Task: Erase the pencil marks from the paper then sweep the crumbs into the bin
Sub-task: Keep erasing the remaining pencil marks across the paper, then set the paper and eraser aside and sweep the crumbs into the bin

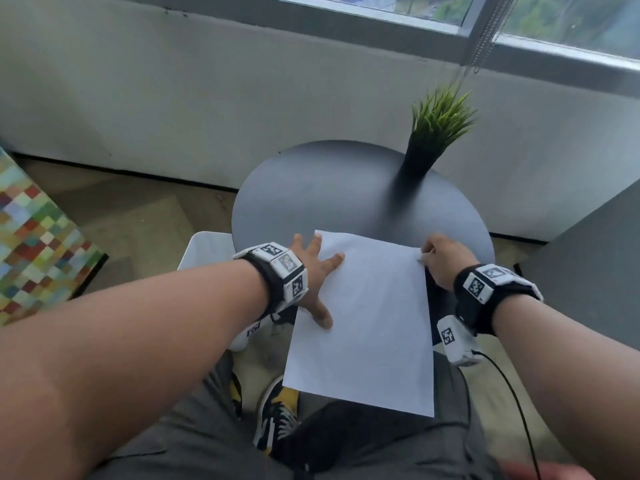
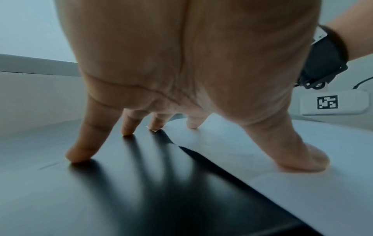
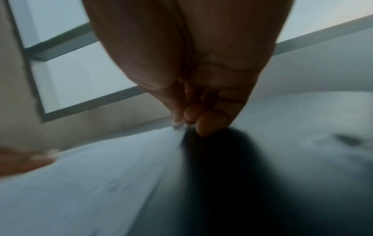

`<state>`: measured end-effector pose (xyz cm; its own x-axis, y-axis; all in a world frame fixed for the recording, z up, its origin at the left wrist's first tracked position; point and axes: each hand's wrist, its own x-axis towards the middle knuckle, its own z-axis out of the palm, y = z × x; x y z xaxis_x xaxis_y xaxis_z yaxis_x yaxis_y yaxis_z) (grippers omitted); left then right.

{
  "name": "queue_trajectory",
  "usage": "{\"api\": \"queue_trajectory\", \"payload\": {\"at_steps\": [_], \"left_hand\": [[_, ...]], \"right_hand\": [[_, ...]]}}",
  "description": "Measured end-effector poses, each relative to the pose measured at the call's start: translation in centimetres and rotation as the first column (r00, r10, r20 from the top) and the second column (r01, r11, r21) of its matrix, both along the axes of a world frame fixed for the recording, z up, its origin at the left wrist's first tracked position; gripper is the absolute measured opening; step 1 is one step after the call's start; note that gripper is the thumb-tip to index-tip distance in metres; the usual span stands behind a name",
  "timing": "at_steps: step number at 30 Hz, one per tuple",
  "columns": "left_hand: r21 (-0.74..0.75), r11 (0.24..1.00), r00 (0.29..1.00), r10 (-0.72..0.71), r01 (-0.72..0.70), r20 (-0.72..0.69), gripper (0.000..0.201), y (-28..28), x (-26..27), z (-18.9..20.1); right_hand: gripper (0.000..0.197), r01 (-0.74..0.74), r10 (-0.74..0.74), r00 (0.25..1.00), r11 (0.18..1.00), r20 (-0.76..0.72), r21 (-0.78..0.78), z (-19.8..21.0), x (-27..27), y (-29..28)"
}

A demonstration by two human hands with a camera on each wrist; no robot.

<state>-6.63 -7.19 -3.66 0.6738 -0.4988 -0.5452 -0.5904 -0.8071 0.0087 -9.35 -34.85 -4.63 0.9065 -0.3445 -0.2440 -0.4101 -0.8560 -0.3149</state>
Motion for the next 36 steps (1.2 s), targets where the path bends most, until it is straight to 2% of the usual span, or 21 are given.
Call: {"api": "queue_trajectory", "payload": {"at_steps": [4,6,8,10,13,15,17,18,20,21,22,24,25,26,28,30,31,32,34,36], "left_hand": [[-0.093,0.995,0.997,-0.031,0.037,0.073,0.124,0.9,-0.6,-0.4],[-0.168,0.986,0.996,0.01,0.004,0.086,0.115,1.3,-0.7,-0.5],[-0.276,0.96,0.994,0.078,-0.055,0.073,0.105,1.7,-0.6,-0.5],[-0.43,0.898,0.993,0.112,-0.091,0.023,0.098,2.1,-0.4,-0.5],[-0.68,0.733,0.997,0.067,-0.016,0.048,0.087,2.5,-0.4,0.3],[-0.76,0.648,0.993,0.046,0.055,0.112,0.083,2.6,-0.7,1.4],[-0.808,0.58,0.988,0.031,0.108,0.154,0.081,2.6,-0.8,2.8],[-0.826,0.549,0.985,0.029,0.126,0.169,0.08,2.5,-0.9,3.5],[-0.852,0.503,0.98,0.042,0.147,0.194,0.078,2.4,-0.9,4.9],[-0.861,0.484,0.976,0.055,0.157,0.209,0.078,2.4,-0.8,5.5],[-0.872,0.458,0.97,0.076,0.173,0.232,0.078,2.4,-0.8,6.2],[-0.906,0.377,0.954,0.146,0.19,0.26,0.082,2.4,-0.1,7.0],[-0.929,0.338,0.955,0.195,0.151,0.226,0.086,2.5,0.5,7.3],[-0.95,0.306,0.957,0.251,0.067,0.148,0.092,2.7,1.2,7.5],[-0.954,0.225,0.928,0.355,-0.199,-0.11,0.107,3.0,3.0,7.8],[-0.9,0.073,0.844,0.384,-0.43,-0.373,0.119,3.2,4.0,8.1],[-0.87,0.022,0.811,0.372,-0.493,-0.45,0.118,3.3,4.3,8.2],[-0.846,-0.004,0.792,0.351,-0.533,-0.5,0.108,3.5,4.2,8.6],[-0.821,-0.014,0.781,0.301,-0.57,-0.548,0.063,4.1,3.9,9.0],[-0.814,-0.072,0.769,0.287,-0.577,-0.571,0.028,4.6,3.6,9.0]], "right_hand": [[0.037,0.101,-0.101,0.995,0.995,-0.009,-0.022,0.6,-2.6,-3.4],[0.04,0.125,-0.125,0.992,0.992,0.016,0.012,0.5,-4.3,-3.4],[0.037,0.107,-0.109,0.994,0.987,0.015,0.119,0.2,-5.7,-2.3],[0.04,0.071,-0.072,0.997,0.967,-0.006,0.245,-0.1,-6.3,-0.7],[0.059,0.066,-0.082,0.996,0.936,0.031,0.345,-0.2,-5.4,1.3],[0.069,0.132,-0.197,0.978,0.845,0.072,0.517,0.5,-4.3,2.1],[0.068,0.172,-0.299,0.953,0.675,0.052,0.718,1.8,-3.4,2.6],[0.058,0.176,-0.319,0.947,0.603,0.033,0.778,2.4,-3.1,2.6],[0.026,0.137,-0.308,0.95,0.558,0.051,0.819,3.3,-2.5,2.6],[0.012,0.112,-0.302,0.949,0.579,0.085,0.807,3.8,-2.2,2.5],[0.009,0.081,-0.299,0.944,0.616,0.137,0.784,4.2,-2.0,2.4],[0.02,0.033,-0.298,0.922,0.694,0.246,0.719,5.5,-1.6,2.1],[0.021,0.006,-0.291,0.91,0.722,0.296,0.692,6.5,-1.6,2.1],[0.022,-0.026,-0.279,0.897,0.74,0.343,0.672,7.5,-1.7,2.1],[0.02,-0.104,-0.231,0.871,0.776,0.434,0.622,9.3,-1.9,2.1],[0.017,-0.164,-0.173,0.848,0.814,0.501,0.558,10.6,-2.3,2.3],[0.015,-0.182,-0.162,0.833,0.822,0.529,0.539,11.0,-2.5,2.4],[0.014,-0.192,-0.165,0.817,0.826,0.553,0.53,11.3,-2.7,2.5],[0.013,-0.197,-0.16,0.799,0.841,0.58,0.504,11.6,-3.2,2.7],[0.014,-0.197,-0.116,0.807,0.872,0.579,0.449,11.5,-3.5,2.6]]}}
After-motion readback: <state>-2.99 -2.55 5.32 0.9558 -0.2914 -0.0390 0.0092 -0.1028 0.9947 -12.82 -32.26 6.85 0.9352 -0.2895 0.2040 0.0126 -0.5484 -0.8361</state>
